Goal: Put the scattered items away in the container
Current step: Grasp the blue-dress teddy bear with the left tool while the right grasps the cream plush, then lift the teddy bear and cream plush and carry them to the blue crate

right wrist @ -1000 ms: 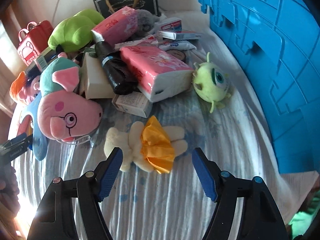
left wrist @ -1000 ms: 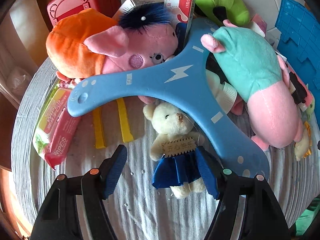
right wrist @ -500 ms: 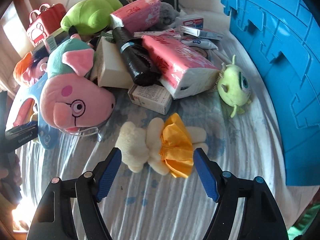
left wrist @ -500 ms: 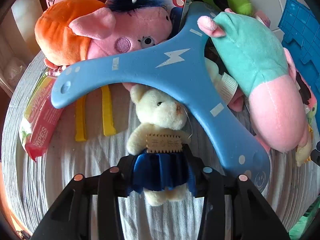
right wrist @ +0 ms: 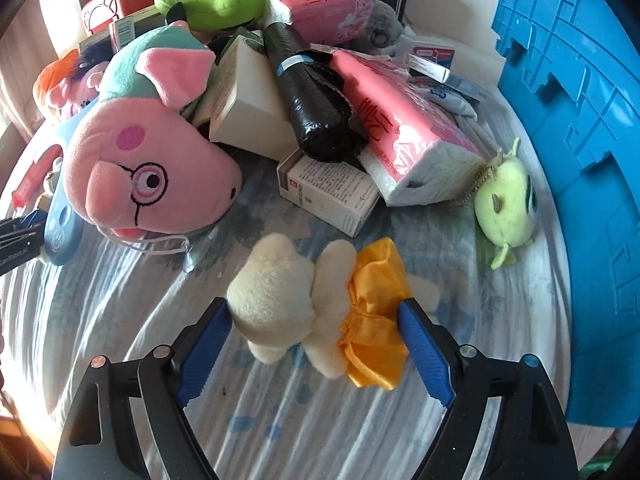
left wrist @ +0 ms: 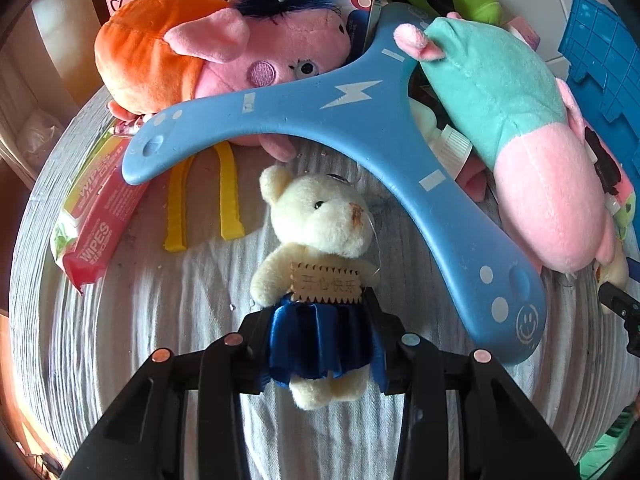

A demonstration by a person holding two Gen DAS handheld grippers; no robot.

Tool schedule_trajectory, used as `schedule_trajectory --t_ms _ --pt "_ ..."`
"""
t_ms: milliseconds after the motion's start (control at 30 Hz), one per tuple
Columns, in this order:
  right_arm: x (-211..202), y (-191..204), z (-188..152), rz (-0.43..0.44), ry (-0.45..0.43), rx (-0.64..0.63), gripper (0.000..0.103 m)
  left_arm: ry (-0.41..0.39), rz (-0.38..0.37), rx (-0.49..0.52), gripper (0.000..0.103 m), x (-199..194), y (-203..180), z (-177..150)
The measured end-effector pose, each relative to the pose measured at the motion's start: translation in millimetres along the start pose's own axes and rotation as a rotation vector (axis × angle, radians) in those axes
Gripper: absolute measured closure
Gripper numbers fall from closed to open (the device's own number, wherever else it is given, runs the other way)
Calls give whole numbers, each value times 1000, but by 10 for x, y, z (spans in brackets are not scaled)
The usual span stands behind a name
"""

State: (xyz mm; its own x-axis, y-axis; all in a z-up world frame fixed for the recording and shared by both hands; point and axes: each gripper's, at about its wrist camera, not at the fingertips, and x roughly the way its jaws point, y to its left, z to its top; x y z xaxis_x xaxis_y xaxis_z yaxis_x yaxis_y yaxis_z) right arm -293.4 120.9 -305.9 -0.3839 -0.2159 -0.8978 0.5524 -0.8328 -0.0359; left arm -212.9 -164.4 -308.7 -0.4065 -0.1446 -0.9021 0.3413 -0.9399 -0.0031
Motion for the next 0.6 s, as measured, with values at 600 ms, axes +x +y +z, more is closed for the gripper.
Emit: schedule_trajectory --t_ms 600 --pt "-442 6 224 80 -85 48 43 -136 44 -39 69 -655 96 240"
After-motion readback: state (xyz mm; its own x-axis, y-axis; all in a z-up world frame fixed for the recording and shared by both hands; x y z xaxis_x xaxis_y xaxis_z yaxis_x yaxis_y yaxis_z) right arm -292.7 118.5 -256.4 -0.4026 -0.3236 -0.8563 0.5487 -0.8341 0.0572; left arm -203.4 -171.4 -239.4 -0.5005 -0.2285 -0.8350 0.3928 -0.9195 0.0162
